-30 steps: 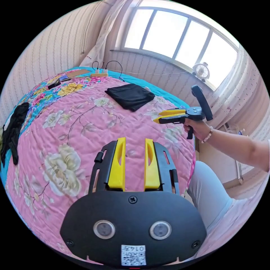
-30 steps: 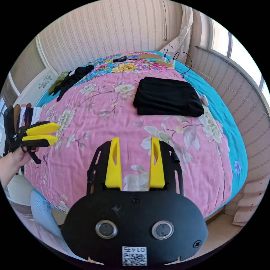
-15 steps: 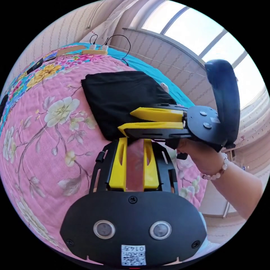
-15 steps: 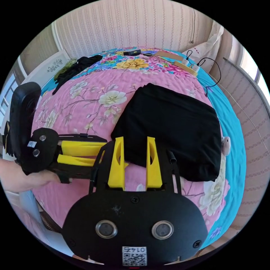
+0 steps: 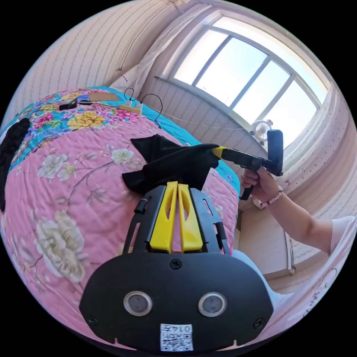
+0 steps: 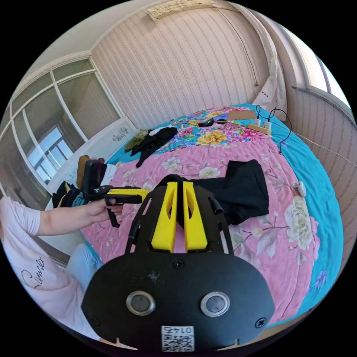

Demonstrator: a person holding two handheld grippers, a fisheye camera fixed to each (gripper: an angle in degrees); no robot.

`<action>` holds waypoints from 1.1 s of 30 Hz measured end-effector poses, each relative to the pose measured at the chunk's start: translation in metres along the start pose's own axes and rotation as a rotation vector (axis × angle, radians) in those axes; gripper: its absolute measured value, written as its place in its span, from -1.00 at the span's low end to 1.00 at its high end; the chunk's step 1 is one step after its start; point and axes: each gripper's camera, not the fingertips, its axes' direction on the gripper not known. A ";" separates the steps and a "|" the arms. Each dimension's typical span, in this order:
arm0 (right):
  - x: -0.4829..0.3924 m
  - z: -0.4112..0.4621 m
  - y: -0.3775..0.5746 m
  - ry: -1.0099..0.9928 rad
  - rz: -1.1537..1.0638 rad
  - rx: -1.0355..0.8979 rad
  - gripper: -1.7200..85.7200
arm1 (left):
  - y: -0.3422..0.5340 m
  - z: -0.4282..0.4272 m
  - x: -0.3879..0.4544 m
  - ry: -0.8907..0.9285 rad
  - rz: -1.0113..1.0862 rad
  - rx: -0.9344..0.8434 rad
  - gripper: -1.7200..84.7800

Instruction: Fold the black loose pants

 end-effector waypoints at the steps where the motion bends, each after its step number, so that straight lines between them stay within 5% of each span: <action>1: -0.010 -0.006 0.000 -0.035 -0.004 0.016 -0.92 | 0.013 -0.021 0.000 -0.003 -0.007 0.023 -0.98; 8: -0.158 -0.046 -0.038 -0.488 -0.088 0.170 -0.93 | 0.185 -0.297 0.020 -0.349 -0.146 0.300 -0.98; 15: -0.240 -0.094 -0.065 -0.615 -0.155 0.292 -0.93 | 0.317 -0.475 0.102 -0.604 -0.119 0.622 -0.98; 19: -0.251 -0.112 -0.044 -0.623 -0.218 0.271 -0.93 | 0.362 -0.493 0.121 -0.585 -0.087 0.682 -0.98; 25: -0.220 -0.078 0.070 -0.386 -0.213 0.002 -0.93 | 0.456 -0.416 0.076 -0.502 -0.353 0.413 -0.98; 30: -0.147 -0.016 0.205 -0.091 0.083 -0.410 -0.93 | 0.543 -0.321 0.034 -0.264 -0.655 0.125 -0.98; 33: -0.129 -0.015 0.240 -0.074 0.209 -0.444 -0.92 | 0.554 -0.304 0.034 -0.187 -0.626 0.036 -0.98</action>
